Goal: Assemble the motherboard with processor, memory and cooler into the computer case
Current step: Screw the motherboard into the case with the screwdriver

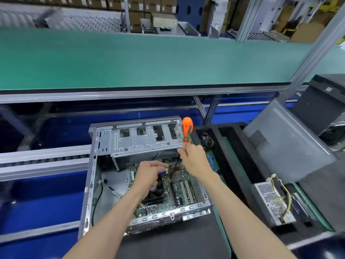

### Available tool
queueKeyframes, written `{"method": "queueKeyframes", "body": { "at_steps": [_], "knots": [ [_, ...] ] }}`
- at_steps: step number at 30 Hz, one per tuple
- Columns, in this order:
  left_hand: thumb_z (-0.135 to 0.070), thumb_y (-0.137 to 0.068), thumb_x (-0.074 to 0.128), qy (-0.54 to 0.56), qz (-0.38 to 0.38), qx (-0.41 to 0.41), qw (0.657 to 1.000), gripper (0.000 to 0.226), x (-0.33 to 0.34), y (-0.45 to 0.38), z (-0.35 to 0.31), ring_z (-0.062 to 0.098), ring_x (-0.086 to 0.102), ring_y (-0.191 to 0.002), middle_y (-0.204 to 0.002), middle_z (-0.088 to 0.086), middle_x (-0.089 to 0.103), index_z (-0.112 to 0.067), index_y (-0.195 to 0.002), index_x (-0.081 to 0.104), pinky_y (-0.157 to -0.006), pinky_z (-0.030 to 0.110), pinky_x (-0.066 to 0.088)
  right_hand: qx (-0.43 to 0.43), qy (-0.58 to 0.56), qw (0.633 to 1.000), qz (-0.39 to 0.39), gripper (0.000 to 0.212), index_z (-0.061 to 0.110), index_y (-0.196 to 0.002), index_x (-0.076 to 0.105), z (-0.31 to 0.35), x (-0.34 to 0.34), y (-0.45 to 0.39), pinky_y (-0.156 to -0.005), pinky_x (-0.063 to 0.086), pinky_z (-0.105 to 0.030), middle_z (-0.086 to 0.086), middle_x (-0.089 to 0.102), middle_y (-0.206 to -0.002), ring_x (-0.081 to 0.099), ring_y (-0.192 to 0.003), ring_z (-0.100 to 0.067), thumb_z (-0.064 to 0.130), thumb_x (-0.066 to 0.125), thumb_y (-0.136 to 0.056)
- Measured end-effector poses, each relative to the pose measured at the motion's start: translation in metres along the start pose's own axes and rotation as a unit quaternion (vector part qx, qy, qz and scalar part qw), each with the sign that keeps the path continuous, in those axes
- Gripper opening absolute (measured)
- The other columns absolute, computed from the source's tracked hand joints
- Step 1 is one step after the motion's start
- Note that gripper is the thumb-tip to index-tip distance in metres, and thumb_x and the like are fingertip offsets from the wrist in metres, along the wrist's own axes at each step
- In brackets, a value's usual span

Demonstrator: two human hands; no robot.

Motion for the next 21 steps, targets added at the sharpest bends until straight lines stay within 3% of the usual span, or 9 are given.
{"method": "queueKeyframes", "body": {
  "at_steps": [2, 4, 6, 8, 9, 11, 13, 16, 21],
  "knots": [
    [-0.009, -0.092, 0.06, 0.123, 0.012, -0.039, 0.992, 0.016, -0.004, 0.003, 0.003, 0.013, 0.014, -0.04, -0.048, -0.004, 0.022, -0.006, -0.088, 0.075, -0.043, 0.019, 0.019, -0.021, 0.0, 1.0, -0.005, 0.032, 0.017, -0.076, 0.039, -0.003, 0.008, 0.005, -0.062, 0.032, -0.039, -0.014, 0.064, -0.075, 0.049, -0.069, -0.033, 0.029, 0.041, -0.106],
    [-0.011, -0.093, 0.056, 0.226, 0.024, -0.069, 0.971, 0.016, -0.008, 0.005, 0.007, 0.01, 0.012, -0.04, -0.052, -0.006, 0.017, -0.002, -0.086, 0.068, -0.038, 0.017, 0.018, -0.056, -0.007, 0.998, -0.008, 0.036, 0.019, -0.072, 0.037, 0.007, 0.004, 0.003, -0.058, 0.04, -0.042, -0.013, 0.058, -0.063, 0.046, -0.058, -0.035, 0.029, 0.031, -0.106],
    [-0.013, -0.098, 0.05, 0.332, 0.031, -0.101, 0.938, 0.02, -0.012, 0.004, 0.01, 0.006, 0.012, -0.039, -0.05, -0.009, 0.019, -0.006, -0.08, 0.058, -0.032, 0.018, 0.015, -0.063, -0.08, 0.995, -0.023, 0.041, 0.014, -0.069, 0.046, 0.02, -0.006, 0.002, -0.06, 0.049, -0.045, -0.011, 0.06, -0.054, 0.057, -0.055, -0.034, 0.03, 0.034, -0.106],
    [-0.014, -0.101, 0.045, 0.421, 0.025, -0.121, 0.899, 0.025, -0.015, 0.003, 0.011, 0.005, 0.014, -0.041, -0.05, -0.008, 0.023, -0.006, -0.078, 0.052, -0.033, 0.018, 0.02, -0.056, -0.172, 0.982, -0.045, 0.049, 0.01, -0.065, 0.056, 0.033, -0.016, 0.002, -0.061, 0.054, -0.037, -0.006, 0.062, -0.048, 0.064, -0.048, -0.018, 0.034, 0.039, -0.105],
    [-0.014, -0.101, 0.046, 0.452, 0.019, -0.124, 0.883, 0.025, -0.016, 0.002, 0.011, 0.007, 0.021, -0.042, -0.05, -0.006, 0.029, -0.005, -0.079, 0.052, -0.038, 0.018, 0.028, -0.053, -0.214, 0.974, -0.05, 0.052, 0.009, -0.065, 0.058, 0.04, -0.02, 0.003, -0.059, 0.055, -0.034, -0.004, 0.063, -0.047, 0.064, -0.045, -0.015, 0.036, 0.039, -0.105],
    [-0.014, -0.101, 0.047, 0.485, 0.015, -0.107, 0.868, 0.028, -0.019, 0.001, 0.009, 0.014, 0.048, -0.048, -0.057, 0.004, 0.05, 0.0, -0.08, 0.06, -0.063, 0.027, 0.048, -0.058, -0.277, 0.957, -0.055, 0.056, 0.007, -0.065, 0.059, 0.053, -0.025, 0.005, -0.051, 0.055, -0.033, -0.005, 0.063, -0.046, 0.064, -0.042, -0.017, 0.039, 0.039, -0.105],
    [-0.017, -0.101, 0.047, 0.485, 0.027, -0.084, 0.87, 0.037, -0.022, 0.0, 0.007, 0.031, 0.072, -0.073, -0.077, 0.018, 0.068, 0.006, -0.084, 0.071, -0.086, 0.04, 0.052, -0.072, -0.299, 0.949, -0.066, 0.058, 0.005, -0.065, 0.059, 0.065, -0.031, 0.006, -0.045, 0.053, -0.036, -0.006, 0.063, -0.046, 0.064, -0.04, -0.019, 0.04, 0.038, -0.106],
    [-0.015, -0.098, 0.039, 0.489, 0.052, -0.077, 0.867, 0.04, -0.025, 0.0, 0.003, 0.04, 0.067, -0.109, -0.115, 0.03, 0.067, 0.012, -0.113, 0.065, -0.099, 0.045, 0.049, -0.082, -0.312, 0.943, -0.08, 0.057, 0.003, -0.065, 0.059, 0.077, -0.033, 0.007, -0.042, 0.051, -0.034, -0.007, 0.063, -0.048, 0.063, -0.039, -0.018, 0.037, 0.039, -0.106],
    [0.016, -0.066, 0.019, 0.509, 0.096, -0.083, 0.852, 0.073, -0.023, 0.002, -0.001, 0.046, 0.052, -0.127, -0.132, 0.034, 0.056, 0.015, -0.134, 0.045, -0.113, 0.051, 0.036, -0.094, -0.353, 0.927, -0.084, 0.054, 0.004, -0.065, 0.06, 0.095, -0.029, 0.007, -0.038, 0.049, -0.029, -0.01, 0.064, -0.05, 0.063, -0.04, -0.019, 0.036, 0.04, -0.105]
  ]
}}
Point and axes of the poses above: each hand's wrist, its own y-axis away from the middle knuckle, its own x-axis out of the palm, z = x × y, the point moved 5 cm from there along -y, towards the middle knuckle
